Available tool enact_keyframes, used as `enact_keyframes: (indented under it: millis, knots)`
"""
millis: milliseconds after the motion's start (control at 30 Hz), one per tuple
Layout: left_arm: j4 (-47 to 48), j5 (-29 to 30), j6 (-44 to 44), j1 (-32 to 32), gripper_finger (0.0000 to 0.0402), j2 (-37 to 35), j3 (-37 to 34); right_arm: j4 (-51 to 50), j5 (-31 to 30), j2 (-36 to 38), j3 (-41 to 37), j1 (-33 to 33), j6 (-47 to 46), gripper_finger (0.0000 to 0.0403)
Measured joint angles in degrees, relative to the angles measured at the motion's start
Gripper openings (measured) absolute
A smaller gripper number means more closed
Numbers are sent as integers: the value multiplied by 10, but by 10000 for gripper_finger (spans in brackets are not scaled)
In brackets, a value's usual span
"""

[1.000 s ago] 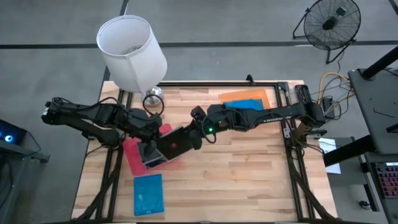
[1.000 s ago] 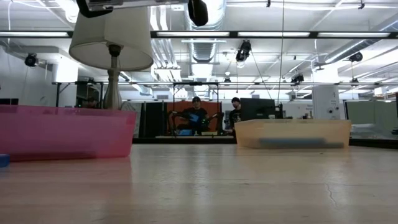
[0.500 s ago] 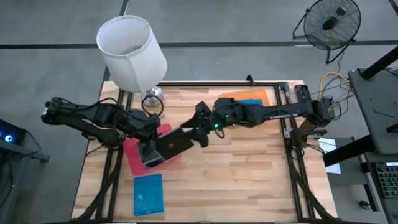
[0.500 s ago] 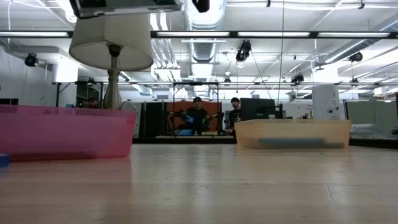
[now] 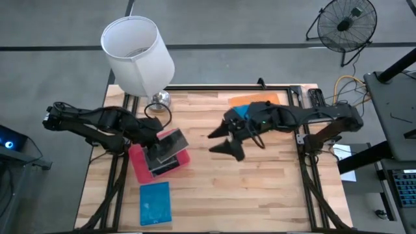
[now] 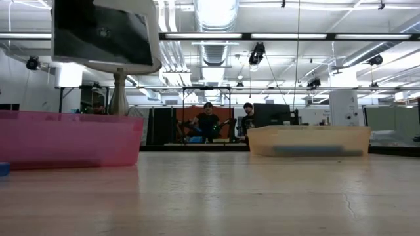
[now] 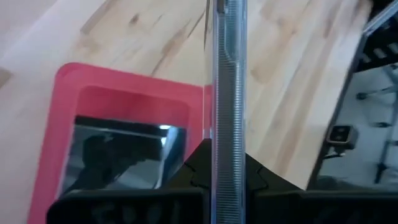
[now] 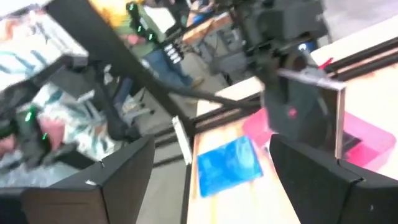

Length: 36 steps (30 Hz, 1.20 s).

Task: Pick & place jewel cases by type
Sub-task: Put the black CD case into the pink bin

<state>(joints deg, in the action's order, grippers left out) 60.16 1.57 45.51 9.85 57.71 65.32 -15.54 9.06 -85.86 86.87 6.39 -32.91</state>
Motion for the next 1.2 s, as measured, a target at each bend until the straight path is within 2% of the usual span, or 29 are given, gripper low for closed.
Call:
enact_keyframes:
  millis: [167, 400, 733, 900, 1067, 1200]
  knots:
    - [28, 0, -9, -7, 0, -1, -21, -18, 0, 26, -2, 41, 21, 313]
    - [22, -11, -24, -20, 0, -22, -101, -20, -34, 51, -3, 96, 38, 313]
    - [-39, -94, -53, -28, 0, -101, -246, -31, -48, 60, -3, 136, 42, 314]
    - [-155, -150, -28, -29, 0, -147, -329, -35, -65, 59, -3, 141, 31, 314]
    - [-195, -172, 2, -29, 0, -175, -391, -37, -77, 58, -3, 141, 16, 315]
    - [-191, -173, 23, -30, 0, -183, -414, -36, -78, 58, -3, 141, 14, 315]
